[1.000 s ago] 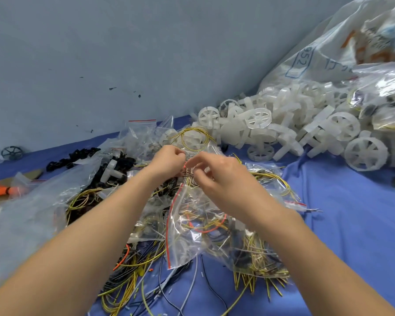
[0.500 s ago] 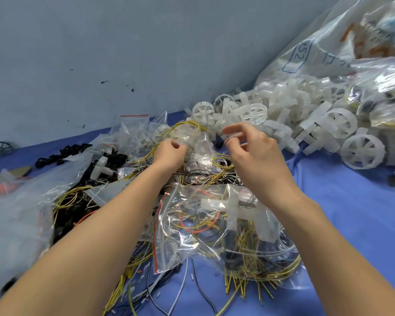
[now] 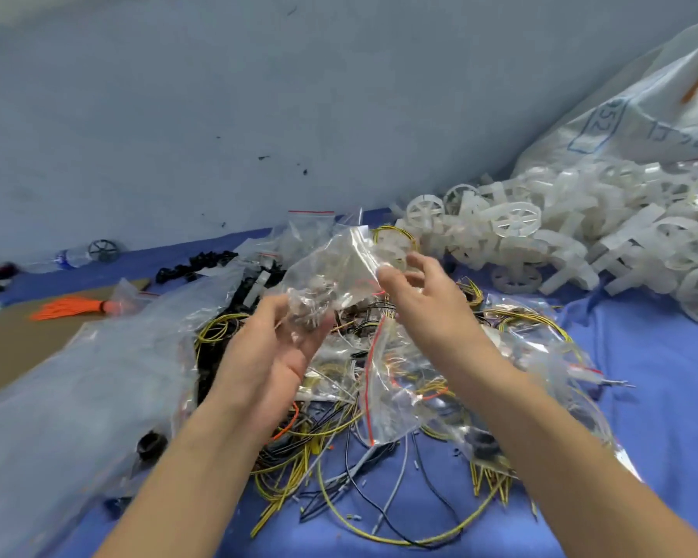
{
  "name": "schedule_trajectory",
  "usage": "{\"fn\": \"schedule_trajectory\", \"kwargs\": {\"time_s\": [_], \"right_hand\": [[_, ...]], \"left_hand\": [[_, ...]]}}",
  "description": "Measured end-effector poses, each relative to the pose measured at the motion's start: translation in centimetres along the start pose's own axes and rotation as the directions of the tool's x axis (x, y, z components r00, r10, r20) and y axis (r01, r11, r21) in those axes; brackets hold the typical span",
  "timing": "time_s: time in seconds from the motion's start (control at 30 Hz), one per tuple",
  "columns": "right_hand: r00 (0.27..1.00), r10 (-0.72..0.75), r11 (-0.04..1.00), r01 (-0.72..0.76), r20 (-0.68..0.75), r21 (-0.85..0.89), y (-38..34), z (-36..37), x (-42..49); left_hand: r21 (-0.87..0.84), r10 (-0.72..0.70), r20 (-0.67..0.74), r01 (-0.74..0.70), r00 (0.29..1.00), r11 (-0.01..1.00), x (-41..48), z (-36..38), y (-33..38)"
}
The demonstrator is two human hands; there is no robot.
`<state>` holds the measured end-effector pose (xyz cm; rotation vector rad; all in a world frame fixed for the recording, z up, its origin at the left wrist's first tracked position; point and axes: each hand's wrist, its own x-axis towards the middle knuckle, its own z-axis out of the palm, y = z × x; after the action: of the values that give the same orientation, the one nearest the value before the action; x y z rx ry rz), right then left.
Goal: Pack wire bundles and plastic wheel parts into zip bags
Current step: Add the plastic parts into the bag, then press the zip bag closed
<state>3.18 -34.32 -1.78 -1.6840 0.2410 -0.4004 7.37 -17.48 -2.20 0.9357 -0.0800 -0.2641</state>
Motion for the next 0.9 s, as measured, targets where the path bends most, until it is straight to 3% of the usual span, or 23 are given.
{"fn": "schedule_trajectory", "kwargs": {"time_s": [0.1,0.17,0.27,0.37,0.47,0.53,0.57,0.73,0.9], "right_hand": [[0.963,0.134,0.956,-0.188,0.235,0.226,0.3,2.4,-1.1],[0.945,0.091,0.95,-0.177,0.315,0.257,0.8,3.7,-1.7],[0.972,0.023,0.974,-0.075,0.236,0.214,1.0,4.3,-1.9],[0.952,-0.13,0.983,0.088,0.277,0.159,-0.1,2.9,-1.8],[0.868,-0.286,0.956,0.287,0.406,0.059,-1.2,1.9,-2.0],[0.838,-0.319,0.944,0.321,0.443,0.072,-1.6,1.8,-2.2],[0.836,-0.32,0.946,0.312,0.446,0.094,-1.6,1.9,-2.3],[0.889,-0.083,0.984,0.001,0.451,0.178,-0.4,1.9,-2.4],[0.947,-0.038,0.967,-0.046,0.319,0.251,0.0,1.7,-2.7]], "left_hand": [[-0.198,0.015,0.013,-0.012,1.0,0.98,-1.8,-1.0,-1.1],[-0.189,-0.006,0.13,0.031,0.991,0.982,-2.8,-1.2,-2.8],[0.095,0.006,0.154,-0.02,0.988,0.995,-3.3,-1.8,-3.7],[0.386,0.146,0.101,-0.174,0.984,0.906,-2.7,-2.9,-1.4],[0.629,0.158,0.276,-0.303,0.948,0.716,-2.4,-3.4,0.4],[0.694,0.116,0.418,-0.399,0.901,0.599,-2.6,-2.8,0.5],[0.686,0.121,0.451,-0.431,0.884,0.587,-2.6,-2.5,0.4],[0.529,0.225,0.303,-0.36,0.926,0.768,-2.1,-1.9,0.4],[0.505,0.095,0.264,-0.221,0.96,0.834,-2.1,-2.2,-0.5]]}}
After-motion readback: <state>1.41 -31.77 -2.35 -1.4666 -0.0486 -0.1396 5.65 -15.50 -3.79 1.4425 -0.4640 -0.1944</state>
